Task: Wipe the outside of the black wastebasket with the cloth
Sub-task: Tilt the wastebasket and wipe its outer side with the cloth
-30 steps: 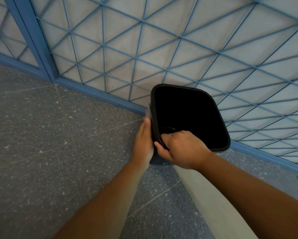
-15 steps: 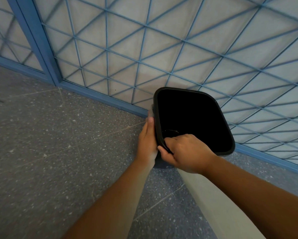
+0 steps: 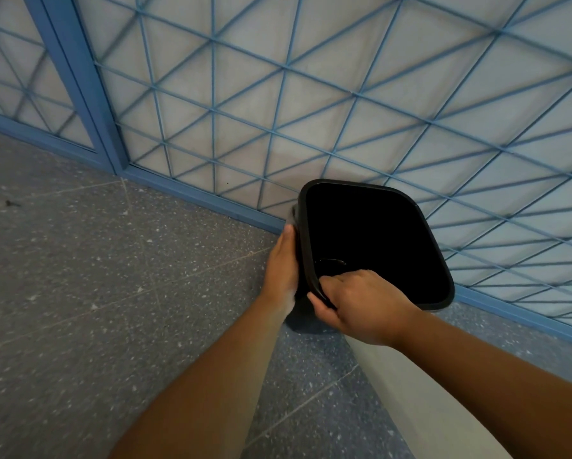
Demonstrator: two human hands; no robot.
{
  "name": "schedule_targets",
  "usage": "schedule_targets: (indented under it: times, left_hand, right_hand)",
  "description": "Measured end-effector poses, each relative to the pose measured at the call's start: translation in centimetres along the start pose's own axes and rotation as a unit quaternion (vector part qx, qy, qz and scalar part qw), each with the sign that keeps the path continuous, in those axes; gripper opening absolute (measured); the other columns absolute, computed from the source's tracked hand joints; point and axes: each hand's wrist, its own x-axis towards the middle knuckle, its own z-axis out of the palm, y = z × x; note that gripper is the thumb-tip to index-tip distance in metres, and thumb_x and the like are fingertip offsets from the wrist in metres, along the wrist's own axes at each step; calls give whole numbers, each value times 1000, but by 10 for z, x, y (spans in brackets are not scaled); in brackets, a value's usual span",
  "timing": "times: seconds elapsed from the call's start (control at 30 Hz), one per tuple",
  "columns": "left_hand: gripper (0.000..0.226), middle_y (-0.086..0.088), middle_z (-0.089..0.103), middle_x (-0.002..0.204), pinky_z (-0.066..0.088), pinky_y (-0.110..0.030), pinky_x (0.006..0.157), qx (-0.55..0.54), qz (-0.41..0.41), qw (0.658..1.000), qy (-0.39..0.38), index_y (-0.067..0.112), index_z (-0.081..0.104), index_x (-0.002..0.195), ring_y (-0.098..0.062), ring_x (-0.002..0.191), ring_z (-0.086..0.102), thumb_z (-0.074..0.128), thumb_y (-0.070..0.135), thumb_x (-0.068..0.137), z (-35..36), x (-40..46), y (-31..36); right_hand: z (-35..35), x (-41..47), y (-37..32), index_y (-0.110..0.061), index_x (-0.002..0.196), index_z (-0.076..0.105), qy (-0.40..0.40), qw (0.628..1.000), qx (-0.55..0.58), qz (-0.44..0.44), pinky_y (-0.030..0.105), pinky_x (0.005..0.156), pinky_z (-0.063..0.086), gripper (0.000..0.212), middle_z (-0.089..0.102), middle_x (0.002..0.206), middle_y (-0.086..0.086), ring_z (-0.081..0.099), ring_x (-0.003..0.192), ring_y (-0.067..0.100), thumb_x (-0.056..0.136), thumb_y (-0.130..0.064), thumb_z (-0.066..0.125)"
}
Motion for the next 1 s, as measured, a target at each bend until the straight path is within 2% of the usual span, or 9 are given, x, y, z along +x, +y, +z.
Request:
schedule_targets:
  times: [0.07, 0.2, 0.33, 0.5, 0.57, 0.67, 0.8, 0.93, 1.0]
  left_hand:
    - [38, 10, 81, 107, 58, -18, 81, 1, 7, 1000, -4, 32, 76, 110, -2, 101, 75, 43, 51, 108, 2, -1, 0]
    - [40, -3, 75, 125, 54, -33, 103, -3, -3, 1000, -1, 29, 74, 119, -12, 112, 72, 42, 51, 108, 0, -3, -1]
    - [41, 5, 78, 121, 57, -22, 92, 0, 19, 1000, -8, 35, 76, 115, -7, 112, 73, 45, 59, 103, -1, -2, 1]
    - [52, -4, 73, 130, 47, -45, 115, -14, -27, 1000, 4, 22, 68, 135, -19, 124, 67, 39, 55, 108, -6, -8, -9]
    - [44, 0, 77, 119, 53, -40, 109, -23, -27, 999, 11, 26, 75, 121, -15, 115, 71, 41, 51, 108, -4, 2, 0]
    - [40, 12, 81, 104, 59, -19, 85, -11, 14, 1000, 14, 35, 79, 100, -3, 102, 75, 44, 52, 107, -1, 0, 0]
    - [44, -6, 75, 125, 55, -34, 104, -23, -24, 999, 10, 21, 72, 128, -19, 117, 70, 42, 47, 109, -3, -4, -6]
    - [40, 0, 77, 118, 57, -23, 90, -21, 2, 1000, 20, 23, 75, 116, -13, 109, 72, 45, 48, 108, 2, 9, 13]
    - [44, 2, 78, 119, 56, -28, 99, -19, 23, 999, 15, 24, 75, 121, -12, 114, 72, 46, 53, 106, 2, 1, 7]
  right_hand:
    - [1, 1, 1, -18, 74, 51, 8, 1000, 5, -4, 30, 54, 41, 36, 55, 62, -1, 51, 51, 17, 97, -41, 37]
    - [0, 0, 0, -14, 76, 56, 13, 1000, -2, -5, 34, 55, 46, 39, 61, 64, 3, 56, 55, 20, 97, -42, 37]
    - [1, 1, -1, -14, 72, 55, 32, 999, -5, -13, 31, 50, 43, 43, 59, 60, 3, 54, 50, 19, 96, -43, 33]
    - [2, 0, -2, -16, 76, 55, 24, 1000, -12, -7, 31, 51, 42, 49, 61, 63, 2, 57, 53, 20, 94, -48, 22]
    - [2, 3, -2, -16, 76, 54, 24, 1000, -7, -6, 33, 53, 44, 49, 60, 63, 1, 57, 54, 19, 95, -48, 22]
    - [2, 4, -2, -16, 72, 52, 35, 999, -9, -11, 33, 51, 45, 45, 60, 60, 2, 56, 51, 20, 95, -46, 26]
    - [1, 3, -4, -18, 74, 50, 17, 1000, -5, -1, 34, 54, 46, 44, 61, 64, 2, 58, 56, 21, 95, -47, 23]
    - [2, 5, -3, -20, 72, 46, 19, 1000, 1, 3, 35, 55, 46, 40, 61, 65, 3, 58, 56, 22, 96, -46, 27]
    - [1, 5, -3, -21, 72, 42, 13, 1000, 0, 1, 33, 55, 43, 37, 61, 65, 2, 57, 56, 20, 96, -46, 28]
